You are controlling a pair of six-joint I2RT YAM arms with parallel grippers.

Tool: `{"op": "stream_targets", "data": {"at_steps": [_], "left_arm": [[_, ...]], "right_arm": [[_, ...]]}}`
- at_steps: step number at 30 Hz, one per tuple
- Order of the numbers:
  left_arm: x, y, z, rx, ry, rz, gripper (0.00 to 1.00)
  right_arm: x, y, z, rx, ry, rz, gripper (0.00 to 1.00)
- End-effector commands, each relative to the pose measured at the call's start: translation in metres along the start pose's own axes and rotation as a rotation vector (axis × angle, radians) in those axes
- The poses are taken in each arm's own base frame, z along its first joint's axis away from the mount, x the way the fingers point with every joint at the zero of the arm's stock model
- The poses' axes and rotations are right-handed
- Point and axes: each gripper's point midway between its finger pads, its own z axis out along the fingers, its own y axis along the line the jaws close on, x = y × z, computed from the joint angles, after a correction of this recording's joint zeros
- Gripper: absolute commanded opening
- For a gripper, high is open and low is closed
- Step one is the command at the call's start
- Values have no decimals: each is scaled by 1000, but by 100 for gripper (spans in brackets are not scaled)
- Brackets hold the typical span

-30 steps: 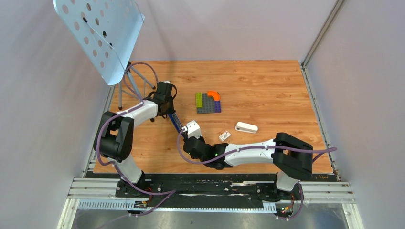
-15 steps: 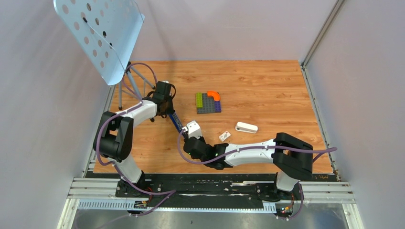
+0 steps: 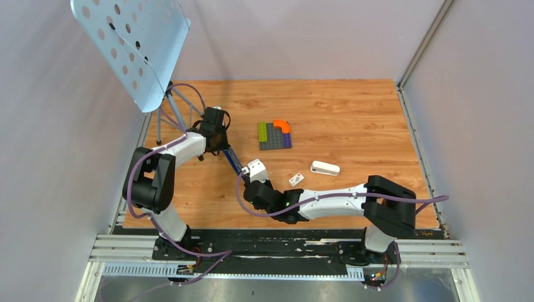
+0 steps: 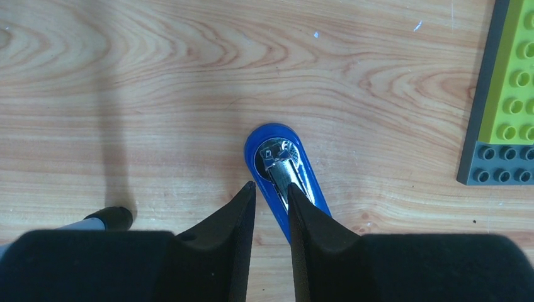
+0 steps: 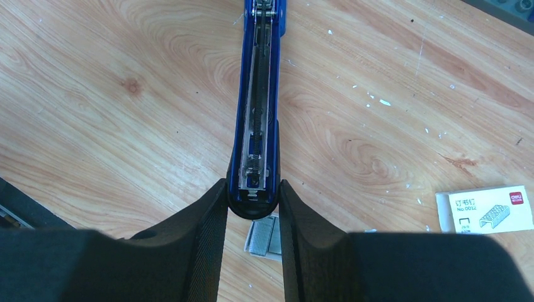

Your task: Load the staples into the stapler

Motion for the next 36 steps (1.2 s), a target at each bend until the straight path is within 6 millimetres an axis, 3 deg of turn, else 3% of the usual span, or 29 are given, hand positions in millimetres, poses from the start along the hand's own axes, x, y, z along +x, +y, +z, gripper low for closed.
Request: {"op": "stream_targets", "data": {"at_steps": [1, 9, 18, 27, 36], "left_arm": [[6, 3, 1, 3, 14, -7, 27], [11, -1, 5, 20, 38, -11, 22], [30, -7, 5, 71, 92, -28, 18], [50, -13, 6, 125, 136, -52, 17], [54, -20, 2, 169, 144, -74, 17]], "right_arm": [[-10, -4, -13, 17, -21, -18, 0], [-22, -6, -22, 10, -35, -62, 0], [-56, -11, -35, 19, -111, -119, 0], [-76, -9, -44, -1, -170, -164, 0], [-105, -7, -43, 20, -245, -207, 0]]}}
